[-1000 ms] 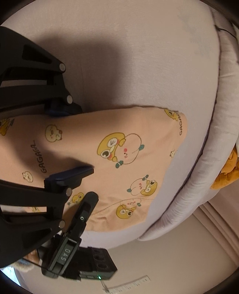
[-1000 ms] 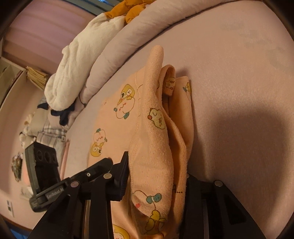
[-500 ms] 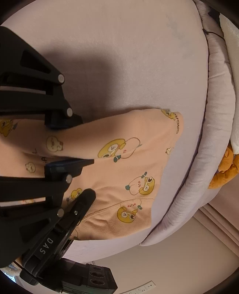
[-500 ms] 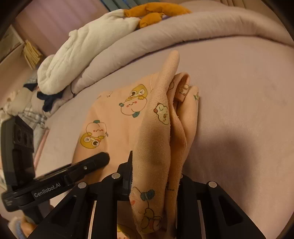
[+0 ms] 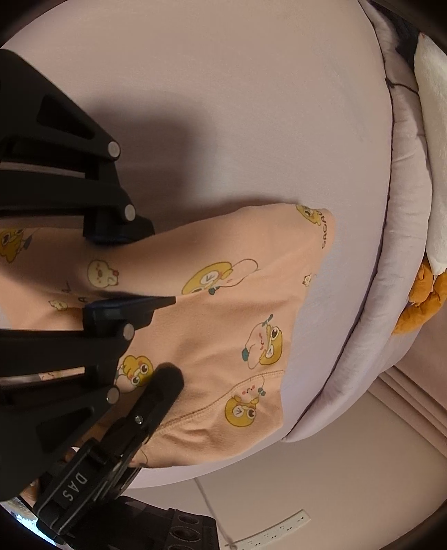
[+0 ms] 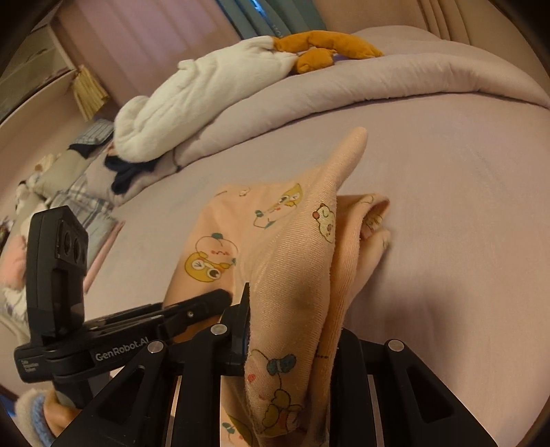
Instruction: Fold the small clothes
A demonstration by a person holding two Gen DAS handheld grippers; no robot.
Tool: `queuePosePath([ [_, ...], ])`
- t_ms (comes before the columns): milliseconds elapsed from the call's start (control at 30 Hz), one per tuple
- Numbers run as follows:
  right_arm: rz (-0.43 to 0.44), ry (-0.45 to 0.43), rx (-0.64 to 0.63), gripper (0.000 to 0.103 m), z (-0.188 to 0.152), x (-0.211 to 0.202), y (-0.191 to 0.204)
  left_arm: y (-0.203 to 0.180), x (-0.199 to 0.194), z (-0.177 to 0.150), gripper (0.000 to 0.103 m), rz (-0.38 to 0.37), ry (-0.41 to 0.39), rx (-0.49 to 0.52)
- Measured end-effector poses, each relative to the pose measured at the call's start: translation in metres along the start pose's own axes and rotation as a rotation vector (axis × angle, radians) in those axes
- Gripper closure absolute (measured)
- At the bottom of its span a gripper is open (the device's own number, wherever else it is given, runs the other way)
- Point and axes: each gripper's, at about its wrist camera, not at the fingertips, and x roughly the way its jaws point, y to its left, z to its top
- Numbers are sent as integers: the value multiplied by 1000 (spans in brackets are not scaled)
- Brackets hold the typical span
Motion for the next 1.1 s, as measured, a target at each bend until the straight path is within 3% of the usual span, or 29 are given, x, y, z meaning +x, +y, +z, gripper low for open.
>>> queuePosePath([
  [467, 51, -24, -137, 81, -68, -68, 56, -15, -76, -96, 80, 19, -41, -9],
  [767, 76, -63, -195, 81, -85, -94, 75, -24, -116, -124, 80, 34, -109, 3],
  [1100, 123, -125, -241, 81, -92, -119, 94, -25, -159, -134, 80, 27, -184, 12],
])
